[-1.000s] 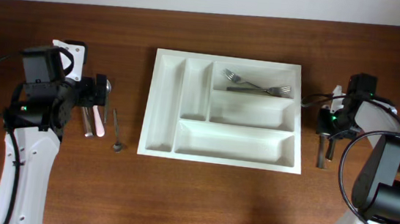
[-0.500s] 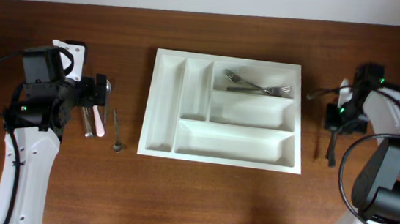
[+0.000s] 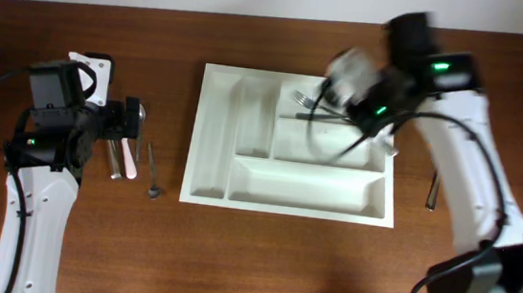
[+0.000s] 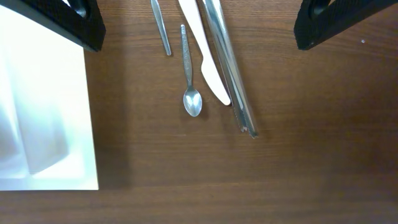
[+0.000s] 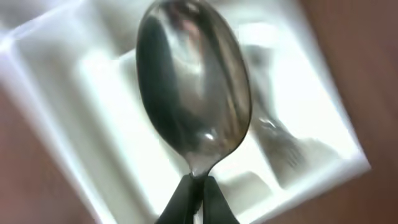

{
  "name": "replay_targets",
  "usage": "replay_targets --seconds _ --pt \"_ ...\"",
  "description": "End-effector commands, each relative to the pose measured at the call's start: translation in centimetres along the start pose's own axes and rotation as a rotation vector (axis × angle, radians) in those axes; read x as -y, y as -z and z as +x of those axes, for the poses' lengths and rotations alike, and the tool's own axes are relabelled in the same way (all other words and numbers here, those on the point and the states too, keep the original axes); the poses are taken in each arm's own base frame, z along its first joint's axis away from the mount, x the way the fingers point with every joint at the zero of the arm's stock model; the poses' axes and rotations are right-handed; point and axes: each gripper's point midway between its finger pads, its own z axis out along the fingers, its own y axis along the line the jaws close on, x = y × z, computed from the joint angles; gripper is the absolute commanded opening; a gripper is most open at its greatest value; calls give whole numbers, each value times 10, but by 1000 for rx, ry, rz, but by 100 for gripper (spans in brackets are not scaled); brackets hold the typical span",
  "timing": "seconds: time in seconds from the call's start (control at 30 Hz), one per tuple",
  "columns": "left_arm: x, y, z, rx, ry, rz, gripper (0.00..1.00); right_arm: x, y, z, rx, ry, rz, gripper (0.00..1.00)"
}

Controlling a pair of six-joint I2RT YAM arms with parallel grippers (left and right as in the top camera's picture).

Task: Pack container
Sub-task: 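Place the spoon in the tray's middle right compartment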

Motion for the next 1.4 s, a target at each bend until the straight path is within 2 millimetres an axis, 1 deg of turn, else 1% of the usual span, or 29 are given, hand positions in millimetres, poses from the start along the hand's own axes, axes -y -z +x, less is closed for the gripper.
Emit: replay_targets --seconds 0.0,0.03,0.07,0.23,0.3,0.43,0.57,0.7,0.83,0.93,1.0,1.03,1.1,1.2,1.23,1.3,1.37 --pt "-3 4 -8 19 -10 -10 99 -45 -34 7 -59 560 -176 4" --pt "-3 4 -8 19 -11 -10 99 -45 -40 9 -77 579 -177 4" --pt "-3 4 -8 19 -10 -10 99 -39 -53 11 -106 586 -161 4" --pt "-3 4 -8 19 -11 -10 99 -18 -85 12 -99 560 -152 4" --pt "-3 4 -8 19 -10 -10 99 -14 -99 12 -81 546 -167 4" --pt "-3 4 -8 19 -10 -10 99 -10 -126 22 -115 532 -198 4" --pt "-3 4 -8 19 -10 -10 99 -11 -146 27 -124 520 -229 4" --pt "-3 4 -8 19 -10 -10 99 -17 -163 31 -124 461 -275 4" --pt "-3 4 -8 19 -10 -10 99 -10 -169 26 -117 371 -239 4" --pt "-3 4 -8 19 -10 -10 99 -5 -161 17 -111 258 -207 17" --pt "-3 4 -8 19 -10 -10 99 -2 -144 10 -106 188 -186 21" --pt "-3 4 -8 19 -10 -10 99 1 -128 4 -101 148 -170 23" --pt "-3 4 -8 19 -10 -10 99 7 -102 -5 -86 68 -141 25" --pt "-3 4 -8 19 -10 -10 99 23 -60 -8 -65 -111 -84 26" --pt "-3 4 -8 19 -10 -10 99 40 -35 -3 -43 -277 -47 27" --pt "-3 4 -8 19 -10 -10 99 63 -13 12 -23 -482 -2 33" --pt "-3 4 -8 19 -10 -10 99 88 3 36 -8 -697 40 37"
